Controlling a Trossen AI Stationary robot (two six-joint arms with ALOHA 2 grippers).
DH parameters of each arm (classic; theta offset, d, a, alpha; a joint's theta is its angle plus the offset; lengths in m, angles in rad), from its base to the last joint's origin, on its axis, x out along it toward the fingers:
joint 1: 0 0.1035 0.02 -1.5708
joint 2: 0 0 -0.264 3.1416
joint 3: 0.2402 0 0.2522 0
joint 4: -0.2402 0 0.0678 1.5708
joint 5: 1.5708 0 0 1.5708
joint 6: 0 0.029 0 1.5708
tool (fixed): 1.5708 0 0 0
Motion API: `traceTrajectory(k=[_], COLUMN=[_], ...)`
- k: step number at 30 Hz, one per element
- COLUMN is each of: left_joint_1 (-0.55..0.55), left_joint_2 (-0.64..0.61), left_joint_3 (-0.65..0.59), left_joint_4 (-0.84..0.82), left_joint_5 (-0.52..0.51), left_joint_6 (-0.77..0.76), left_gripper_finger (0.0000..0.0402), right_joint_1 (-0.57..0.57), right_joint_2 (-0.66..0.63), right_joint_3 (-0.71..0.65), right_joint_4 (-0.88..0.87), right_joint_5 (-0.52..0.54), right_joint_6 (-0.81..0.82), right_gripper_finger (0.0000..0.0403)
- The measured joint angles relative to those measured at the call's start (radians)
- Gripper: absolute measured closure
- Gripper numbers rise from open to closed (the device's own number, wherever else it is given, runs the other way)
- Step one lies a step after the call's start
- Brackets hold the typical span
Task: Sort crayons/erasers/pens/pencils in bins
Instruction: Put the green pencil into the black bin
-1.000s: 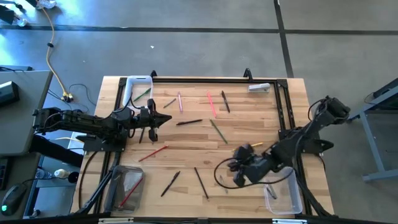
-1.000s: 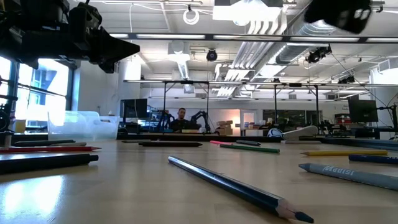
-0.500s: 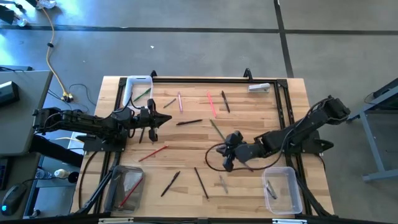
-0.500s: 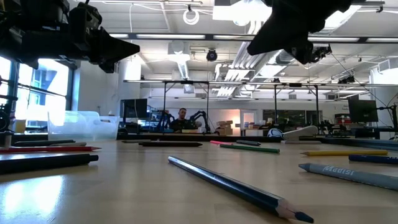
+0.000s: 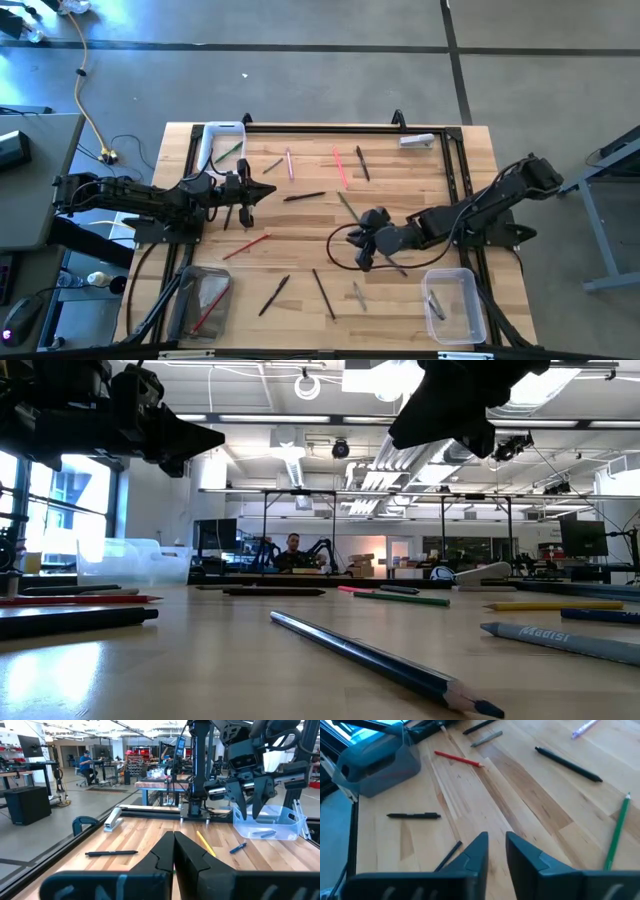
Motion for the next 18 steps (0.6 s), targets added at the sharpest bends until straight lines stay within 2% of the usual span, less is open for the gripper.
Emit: traceTrajectory(k=[5,9,18], left_joint_1=[0.000,0.001,0.002], left_joint_2=[0.000,0.000,0.000], left_joint_3=[0.000,0.000,0.000], left_joint_4=[0.000,0.001,0.000], left_joint_5=[0.000,0.000,0.000], left_joint_6=[0.000,0.000,0.000], left_gripper_finger=[0.0401,0.0401,0.0401], right_joint_1=[-0.016,-0.040,-0.079], right_joint_2=[0.055,0.133,0.286], right_joint_3=[0.052,0.134,0.312], right_joint_4=[-0.077,-0.161,-0.471], right_joint_5=[-0.004,-0.056,-0.109], right_joint_6=[0.024,0.060,0.121], right_gripper_finger=[0.0291,0.0255,0.0175])
